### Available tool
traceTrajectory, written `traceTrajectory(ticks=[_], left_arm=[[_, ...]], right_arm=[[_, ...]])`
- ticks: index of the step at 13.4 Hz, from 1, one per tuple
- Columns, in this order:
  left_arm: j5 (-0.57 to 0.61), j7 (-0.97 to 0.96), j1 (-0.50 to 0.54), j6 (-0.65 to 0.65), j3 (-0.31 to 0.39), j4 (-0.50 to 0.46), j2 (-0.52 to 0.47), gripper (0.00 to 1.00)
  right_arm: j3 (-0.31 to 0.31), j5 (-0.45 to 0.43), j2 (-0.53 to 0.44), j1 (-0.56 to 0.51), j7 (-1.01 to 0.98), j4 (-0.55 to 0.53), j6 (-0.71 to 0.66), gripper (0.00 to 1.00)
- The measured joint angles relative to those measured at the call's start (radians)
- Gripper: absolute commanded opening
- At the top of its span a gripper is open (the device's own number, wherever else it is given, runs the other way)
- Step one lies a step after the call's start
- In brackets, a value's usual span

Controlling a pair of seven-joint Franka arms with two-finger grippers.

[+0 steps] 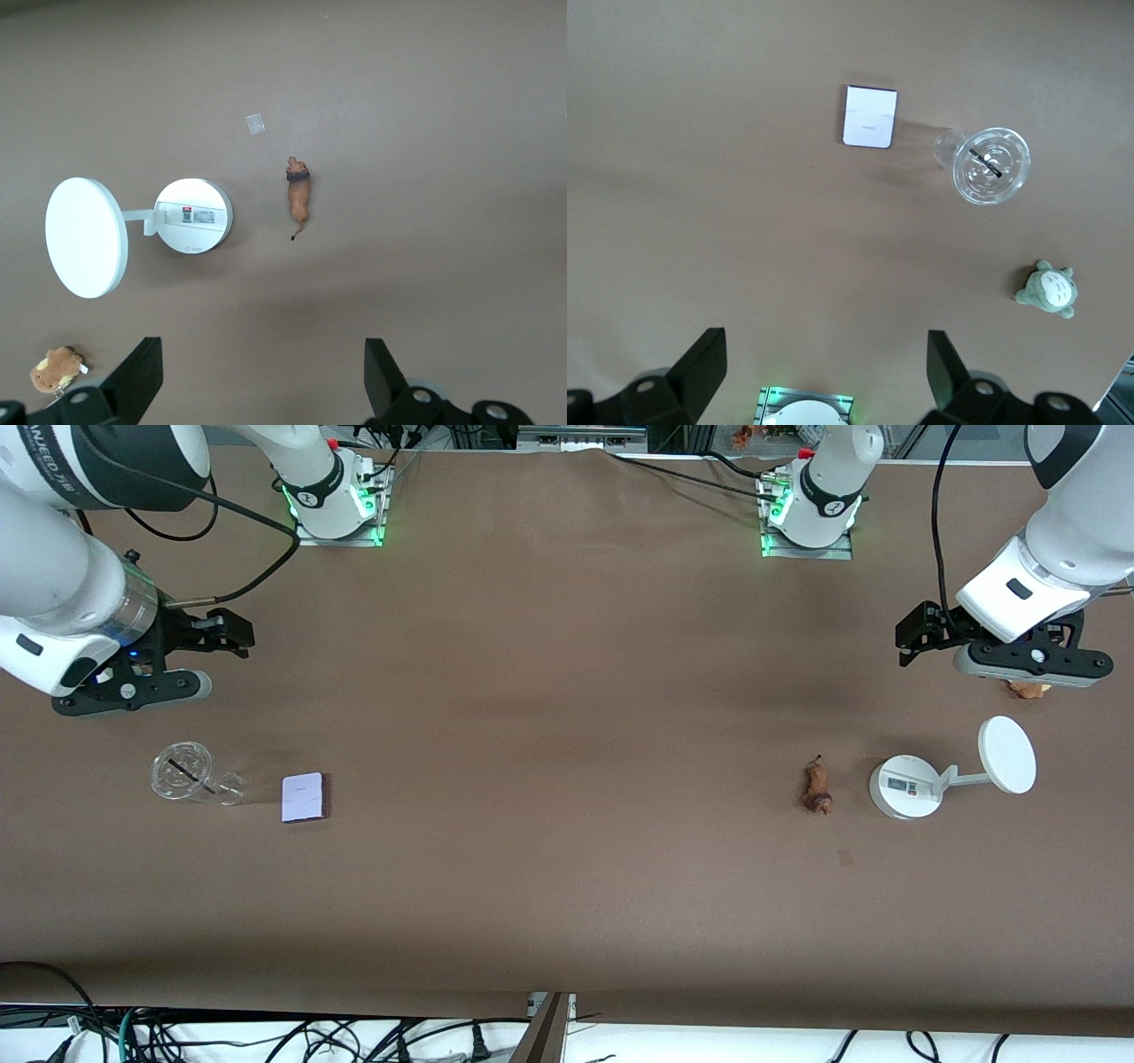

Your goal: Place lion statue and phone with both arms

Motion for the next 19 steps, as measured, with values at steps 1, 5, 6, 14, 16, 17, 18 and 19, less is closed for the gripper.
traceTrajectory(ticks=[1, 5, 6, 14, 16, 17, 18, 19], left_arm=[[0.0, 0.0, 0.0, 0.0, -0.001, 0.003, 0.0, 1.0], [0.0, 0.0, -0.001, 0.0, -0.002, 0.004, 0.0, 1.0], [0.0, 0.0, -0.001, 0.0, -0.003, 0.004, 0.0, 1.0], [0.0, 0.0, -0.002, -0.004, -0.003, 0.004, 0.0, 1.0], [0.0, 0.0, -0.002, -0.004, -0.003, 0.004, 0.0, 1.0], [0.0, 0.0, -0.002, -0.005, -0.003, 0.004, 0.0, 1.0], [0.0, 0.0, -0.002, -0.005, -0.003, 0.004, 0.0, 1.0], [0.0, 0.0, -0.002, -0.005, -0.003, 0.004, 0.0, 1.0]], right_arm=[[-0.001, 0.001, 0.0, -0.002, 0.0, 0.0, 0.0, 1.0], [0.025, 0.009, -0.003, -0.049, 0.0, 0.001, -0.019, 1.0], [0.089, 0.009, -0.009, -0.12, 0.0, 0.002, -0.021, 1.0], [0.37, 0.009, -0.235, -0.431, 0.001, -0.252, 0.184, 1.0], [0.415, 0.009, -0.278, -0.475, 0.001, -0.302, 0.198, 1.0], [0.432, 0.009, -0.285, -0.491, 0.001, -0.311, 0.2, 1.0], [0.438, 0.009, -0.286, -0.498, 0.001, -0.314, 0.2, 1.0], [0.441, 0.009, -0.285, -0.501, 0.002, -0.317, 0.2, 1.0]])
